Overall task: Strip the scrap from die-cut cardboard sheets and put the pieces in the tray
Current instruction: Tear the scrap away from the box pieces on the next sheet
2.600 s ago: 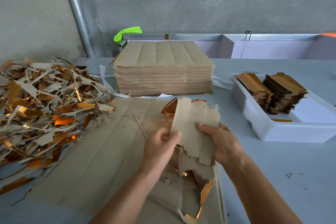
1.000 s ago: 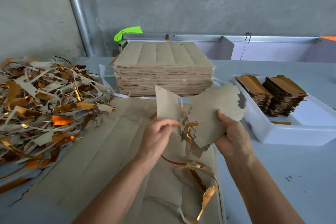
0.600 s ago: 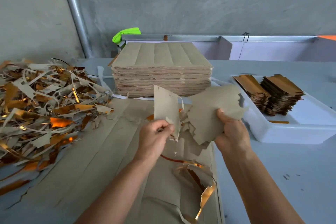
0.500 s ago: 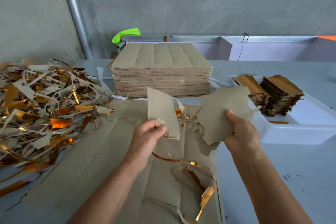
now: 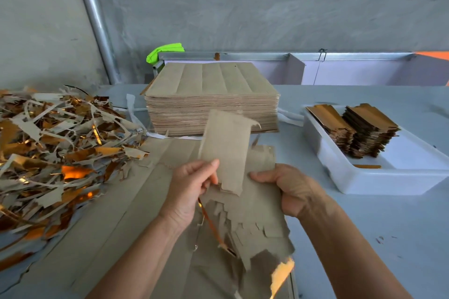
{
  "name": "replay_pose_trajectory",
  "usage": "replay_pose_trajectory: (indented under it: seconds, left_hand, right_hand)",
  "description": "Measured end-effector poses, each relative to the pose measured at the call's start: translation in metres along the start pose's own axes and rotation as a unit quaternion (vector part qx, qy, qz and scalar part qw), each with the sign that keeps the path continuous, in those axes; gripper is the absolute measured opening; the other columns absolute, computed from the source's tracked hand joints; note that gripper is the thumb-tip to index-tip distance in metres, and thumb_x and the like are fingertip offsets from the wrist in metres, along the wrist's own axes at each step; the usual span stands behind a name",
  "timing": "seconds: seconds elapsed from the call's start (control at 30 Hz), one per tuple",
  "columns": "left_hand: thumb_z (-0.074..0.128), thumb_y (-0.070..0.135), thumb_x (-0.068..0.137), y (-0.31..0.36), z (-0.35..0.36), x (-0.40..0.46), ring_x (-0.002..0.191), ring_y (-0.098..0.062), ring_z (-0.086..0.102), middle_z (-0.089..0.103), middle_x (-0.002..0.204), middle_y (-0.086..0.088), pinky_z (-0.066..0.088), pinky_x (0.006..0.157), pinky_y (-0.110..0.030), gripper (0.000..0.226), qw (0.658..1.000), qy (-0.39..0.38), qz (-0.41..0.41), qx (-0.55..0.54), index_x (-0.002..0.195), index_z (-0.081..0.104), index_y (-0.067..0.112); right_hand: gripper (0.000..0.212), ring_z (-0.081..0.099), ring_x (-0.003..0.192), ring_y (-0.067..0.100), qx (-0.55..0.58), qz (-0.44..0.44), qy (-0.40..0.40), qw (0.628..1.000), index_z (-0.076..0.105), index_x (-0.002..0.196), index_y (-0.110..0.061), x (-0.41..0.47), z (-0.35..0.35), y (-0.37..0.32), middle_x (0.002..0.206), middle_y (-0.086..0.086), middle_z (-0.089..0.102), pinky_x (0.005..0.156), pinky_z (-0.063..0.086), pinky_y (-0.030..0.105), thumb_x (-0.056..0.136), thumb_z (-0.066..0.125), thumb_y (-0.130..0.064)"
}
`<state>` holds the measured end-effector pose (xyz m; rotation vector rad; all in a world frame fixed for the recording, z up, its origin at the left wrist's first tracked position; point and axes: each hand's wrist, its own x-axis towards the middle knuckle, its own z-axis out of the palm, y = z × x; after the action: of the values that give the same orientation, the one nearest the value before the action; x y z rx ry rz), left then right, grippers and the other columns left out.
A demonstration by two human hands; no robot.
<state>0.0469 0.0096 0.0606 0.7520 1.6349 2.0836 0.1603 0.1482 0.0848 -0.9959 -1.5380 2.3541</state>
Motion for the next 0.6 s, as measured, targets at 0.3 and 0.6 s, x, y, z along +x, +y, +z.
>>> replay_pose_trajectory:
  seconds: [0.3, 0.6]
  left_hand:
    - [0.062, -0.001, 0.08, -0.012, 0.007, -0.012, 0.045, -0.003, 0.021, 0.02, 0.045, 0.011, 0.019, 0.046, -0.021, 0.055, 0.965, 0.009, 0.086, 0.248, 0.042, 0.029, 0.02]
    - [0.076, 0.009, 0.075, 0.008, 0.005, 0.01, 0.079, -0.023, 0.056, 0.063, 0.088, -0.021, 0.043, 0.071, -0.032, 0.029, 0.996, 0.033, -0.041, 0.073, 0.087, 0.05, 0.016]
  right_hand:
    - [0.017, 0.068, 0.078, 0.029, 0.083, -0.099, -0.004, 0.992, 0.066, 0.102, 0.001, 0.0, 0.009, 0.008, 0.095, 0.019, 0.071, 0.066, 0.059, 0.04, 0.087, 0.059, 0.001]
    - [0.013, 0.071, 0.077, 0.022, -0.16, -0.178, 0.004, 0.971, 0.068, 0.096, -0.003, -0.005, 0.003, 0.011, 0.086, 0.009, 0.074, 0.07, 0.059, 0.034, 0.089, 0.059, 0.001]
